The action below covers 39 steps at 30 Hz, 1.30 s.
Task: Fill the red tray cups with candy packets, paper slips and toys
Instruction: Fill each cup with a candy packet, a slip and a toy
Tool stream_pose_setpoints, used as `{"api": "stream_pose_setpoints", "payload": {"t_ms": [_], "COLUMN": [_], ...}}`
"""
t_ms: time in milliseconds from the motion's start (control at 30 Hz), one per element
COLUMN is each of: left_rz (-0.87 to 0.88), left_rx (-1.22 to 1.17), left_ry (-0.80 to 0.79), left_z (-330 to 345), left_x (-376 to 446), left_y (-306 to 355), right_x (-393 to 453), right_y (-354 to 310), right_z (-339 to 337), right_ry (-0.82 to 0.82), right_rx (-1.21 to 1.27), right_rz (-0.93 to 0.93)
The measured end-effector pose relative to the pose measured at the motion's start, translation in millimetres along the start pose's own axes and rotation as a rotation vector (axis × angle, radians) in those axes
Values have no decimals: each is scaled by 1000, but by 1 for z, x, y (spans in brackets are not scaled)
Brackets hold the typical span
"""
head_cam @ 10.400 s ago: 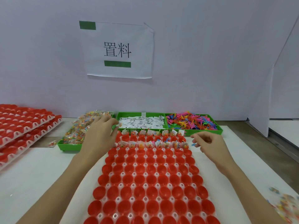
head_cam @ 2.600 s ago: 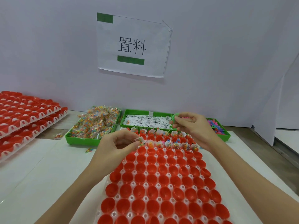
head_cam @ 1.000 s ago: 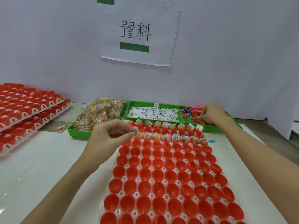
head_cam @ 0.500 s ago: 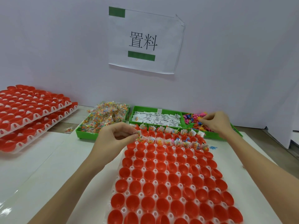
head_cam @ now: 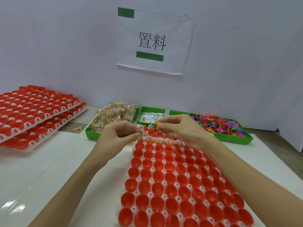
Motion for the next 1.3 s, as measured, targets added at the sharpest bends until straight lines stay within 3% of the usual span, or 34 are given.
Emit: {"api": "stream_pose_setpoints", "payload": {"t_ms": [233,667,833,1000,1300], "left_rz": [7,33,11,-10,47], "left_rx": [-29,-31,-22,101,161], "left_ry": [-62,46,-106,-300,-257], "left_z": [-3,-10,-16,-29,-19], "left_x": [-1,1,0,-3,0], "left_y": [-1,3,9,6,-3], "right_x": [2,-9,-16,-26,-21], "right_y": [-5,-14,-10,2,5], "right_z": [51,60,64,72,67], "right_ry": [67,51,74,-45,62], "right_rx": [-342,-307,-266,-296,-504], "right_rz": [-190,-283,-281,-203,-219]}}
Point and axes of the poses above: each hand's wrist, its own x-axis towards the middle knuckle, its own z-axis out of the palm, y = z × x, the point moved 3 cm from there along x, towards the middle knuckle, and after that the axes turned 1 degree about -z, right-handed, at the moved point
